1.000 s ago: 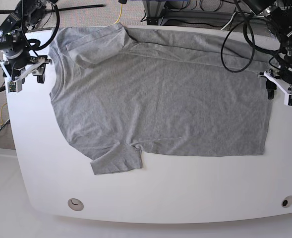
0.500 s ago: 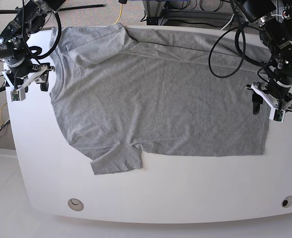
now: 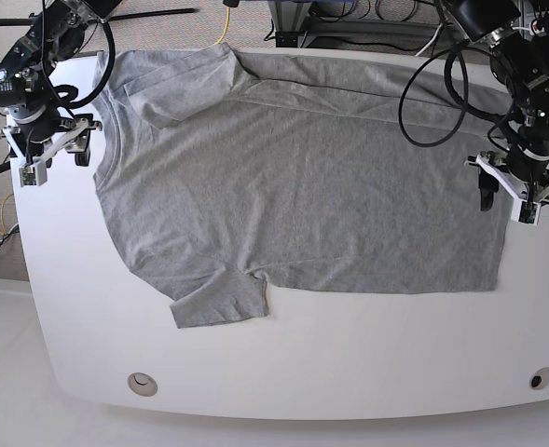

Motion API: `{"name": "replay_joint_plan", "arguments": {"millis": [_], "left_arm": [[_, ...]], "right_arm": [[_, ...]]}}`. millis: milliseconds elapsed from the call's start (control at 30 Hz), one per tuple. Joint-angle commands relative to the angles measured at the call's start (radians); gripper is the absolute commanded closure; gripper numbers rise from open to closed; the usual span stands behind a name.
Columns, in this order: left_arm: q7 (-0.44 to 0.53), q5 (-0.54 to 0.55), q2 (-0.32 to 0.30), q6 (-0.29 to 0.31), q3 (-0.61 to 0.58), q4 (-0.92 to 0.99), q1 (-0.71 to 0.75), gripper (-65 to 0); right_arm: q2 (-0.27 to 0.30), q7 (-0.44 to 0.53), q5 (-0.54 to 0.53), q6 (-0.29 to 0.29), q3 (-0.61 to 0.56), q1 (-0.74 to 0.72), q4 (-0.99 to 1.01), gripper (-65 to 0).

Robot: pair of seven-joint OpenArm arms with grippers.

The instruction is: Fold the T-shirt properly

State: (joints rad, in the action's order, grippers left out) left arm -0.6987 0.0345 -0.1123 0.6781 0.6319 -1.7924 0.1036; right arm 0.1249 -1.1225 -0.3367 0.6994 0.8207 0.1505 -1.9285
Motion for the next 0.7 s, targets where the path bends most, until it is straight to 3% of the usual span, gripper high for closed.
{"name": "replay_joint_plan", "arguments": {"millis": [0, 667], "left_arm": [[0.020, 0.009, -0.013, -0.002, 0.021, -0.017, -0.002, -35.2], [0.020, 0.012, -0.013, 0.002, 0.062, -0.017, 0.000, -35.2]], "right_arm": [[0.012, 0.020, -0.009, -0.001, 0.004, -0.007, -0.018, -40.9], [0.011, 0.019, -0.011, -0.001, 0.004, 0.013, -0.018, -40.9]]}}
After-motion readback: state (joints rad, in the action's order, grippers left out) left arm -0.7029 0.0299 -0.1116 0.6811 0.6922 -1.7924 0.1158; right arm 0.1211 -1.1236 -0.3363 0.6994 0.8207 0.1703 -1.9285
